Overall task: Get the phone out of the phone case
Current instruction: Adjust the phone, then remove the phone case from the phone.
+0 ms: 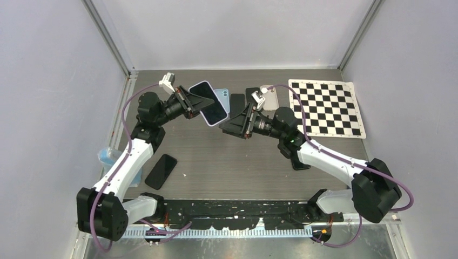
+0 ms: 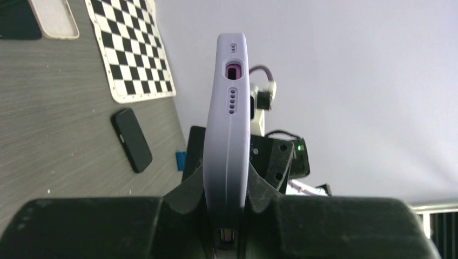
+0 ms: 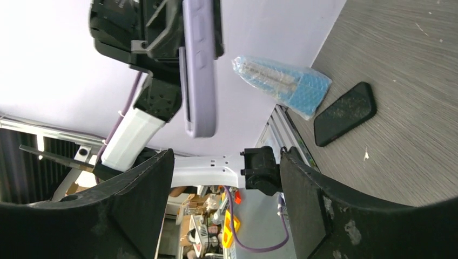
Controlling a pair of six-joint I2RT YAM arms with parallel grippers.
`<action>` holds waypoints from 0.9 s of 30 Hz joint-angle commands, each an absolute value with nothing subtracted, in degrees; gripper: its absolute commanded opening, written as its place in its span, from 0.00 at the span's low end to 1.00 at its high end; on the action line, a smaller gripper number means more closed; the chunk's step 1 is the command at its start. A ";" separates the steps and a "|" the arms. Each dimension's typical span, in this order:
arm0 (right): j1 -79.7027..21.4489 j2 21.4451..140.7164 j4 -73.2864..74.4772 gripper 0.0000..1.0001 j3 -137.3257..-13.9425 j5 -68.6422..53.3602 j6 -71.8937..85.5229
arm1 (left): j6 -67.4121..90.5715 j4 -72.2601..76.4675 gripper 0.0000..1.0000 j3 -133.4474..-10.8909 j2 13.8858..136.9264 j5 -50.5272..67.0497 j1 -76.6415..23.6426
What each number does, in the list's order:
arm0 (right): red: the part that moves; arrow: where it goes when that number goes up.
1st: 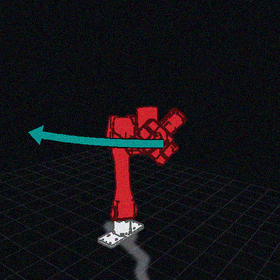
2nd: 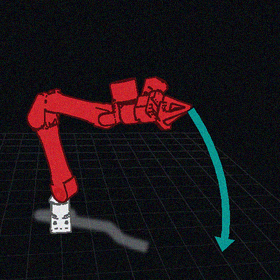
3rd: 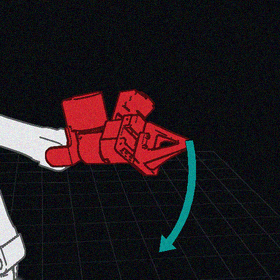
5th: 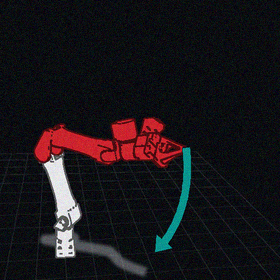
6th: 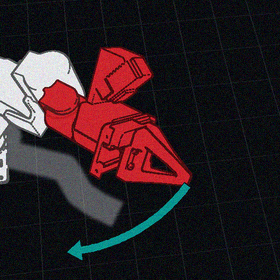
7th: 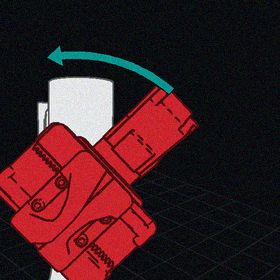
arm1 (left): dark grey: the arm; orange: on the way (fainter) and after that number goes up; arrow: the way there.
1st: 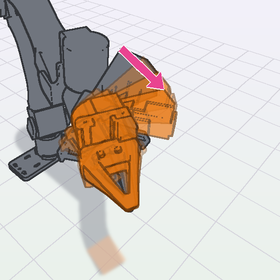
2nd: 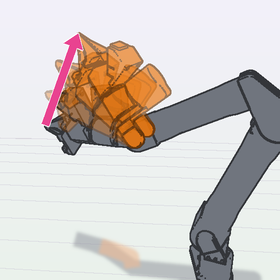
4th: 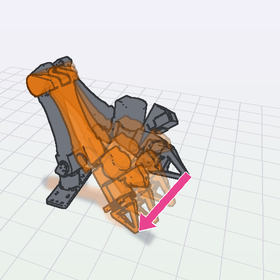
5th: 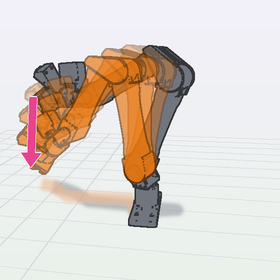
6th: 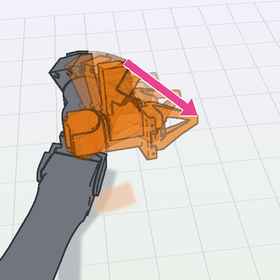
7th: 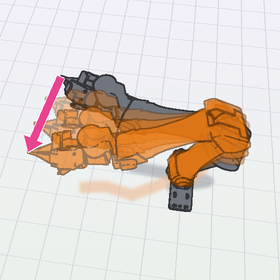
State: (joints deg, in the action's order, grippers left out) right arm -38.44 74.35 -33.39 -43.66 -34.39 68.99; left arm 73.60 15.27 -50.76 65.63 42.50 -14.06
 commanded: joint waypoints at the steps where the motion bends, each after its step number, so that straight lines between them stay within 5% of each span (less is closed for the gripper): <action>1: -40.91 71.74 -38.55 0.76 -44.55 -30.45 65.98 | 82.34 29.61 0.00 -48.36 62.28 34.27 -13.71; 7: -43.93 72.54 -36.14 0.72 -46.92 -23.48 62.37 | 86.42 30.85 0.00 -46.47 60.85 30.11 -14.36; 14: -44.47 74.71 -46.31 0.36 -45.71 -19.05 64.85 | 86.48 29.12 0.00 -46.23 58.73 29.14 -14.41; 21: -44.54 75.95 -48.55 0.54 -47.08 -19.89 64.69 | 86.72 28.65 0.00 -46.14 59.17 29.16 -14.52; 27: -44.58 78.65 -48.61 0.54 -49.49 -19.78 65.02 | 86.84 28.57 0.00 -46.01 59.18 29.14 -14.60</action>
State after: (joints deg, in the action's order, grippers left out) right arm -44.29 77.28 -44.64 -45.58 -20.53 65.08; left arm 85.91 23.07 -45.52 60.51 29.74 -14.28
